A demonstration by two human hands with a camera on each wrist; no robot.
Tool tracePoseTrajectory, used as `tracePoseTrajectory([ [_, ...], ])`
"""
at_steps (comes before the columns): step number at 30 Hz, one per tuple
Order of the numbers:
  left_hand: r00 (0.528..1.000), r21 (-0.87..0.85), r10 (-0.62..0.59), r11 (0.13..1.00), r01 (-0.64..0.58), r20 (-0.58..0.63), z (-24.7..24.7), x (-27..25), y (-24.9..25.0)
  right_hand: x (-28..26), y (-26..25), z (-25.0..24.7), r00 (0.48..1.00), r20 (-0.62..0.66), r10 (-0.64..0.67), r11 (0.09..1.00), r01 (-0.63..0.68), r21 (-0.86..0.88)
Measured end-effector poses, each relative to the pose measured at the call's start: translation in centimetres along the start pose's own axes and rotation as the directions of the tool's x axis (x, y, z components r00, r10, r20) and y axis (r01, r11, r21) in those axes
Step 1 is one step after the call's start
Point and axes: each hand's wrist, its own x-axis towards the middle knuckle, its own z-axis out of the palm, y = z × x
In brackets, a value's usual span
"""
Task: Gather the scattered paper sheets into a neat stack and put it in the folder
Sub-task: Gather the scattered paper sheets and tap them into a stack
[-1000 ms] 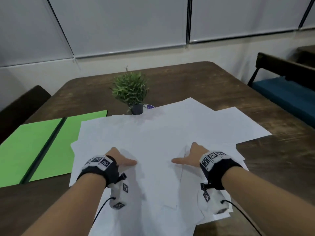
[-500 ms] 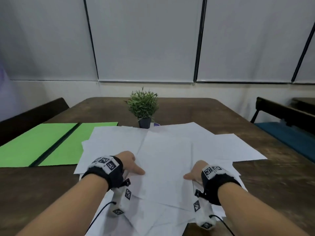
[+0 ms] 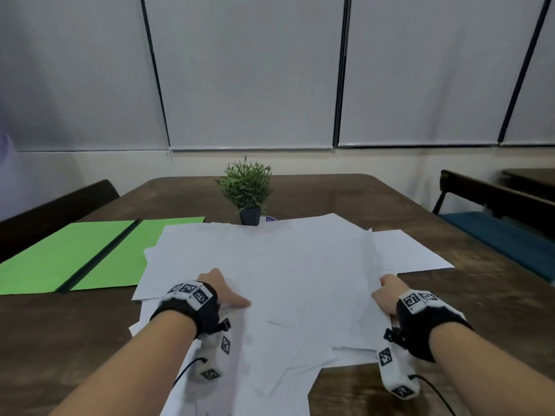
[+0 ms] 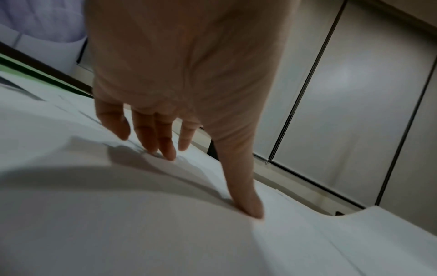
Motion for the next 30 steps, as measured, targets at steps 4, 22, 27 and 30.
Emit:
tracePoseTrajectory([
  [4, 0.996, 0.000, 0.029, 1.000, -0.029, 0.083, -0.2, 0.2, -0.4, -0.7, 0.4, -0.3, 0.999, -0.034, 0.005, 0.996, -0.002, 0.084],
  [22, 0.992, -0.495, 0.118, 0.860, -0.126, -0.046, 2.1, -2.1, 0.3, -6.1, -4.0, 2.9, 0.969, 0.056, -0.242, 0.970, 0.240, 0.049],
  [27, 0.984, -0.375, 0.049, 0.920, -0.111, -0.172, 0.0, -0.5, -2.3, -4.1, -3.6, 1.7, 0.992, -0.057, -0.114, 0.984, 0.121, 0.132],
  [30, 0.985, -0.398, 0.017, 0.914, -0.085, -0.172, -0.4, 0.5, -3.9, -3.1, -4.5, 1.8, 0.999, 0.004, -0.053, 0.984, 0.051, 0.170],
])
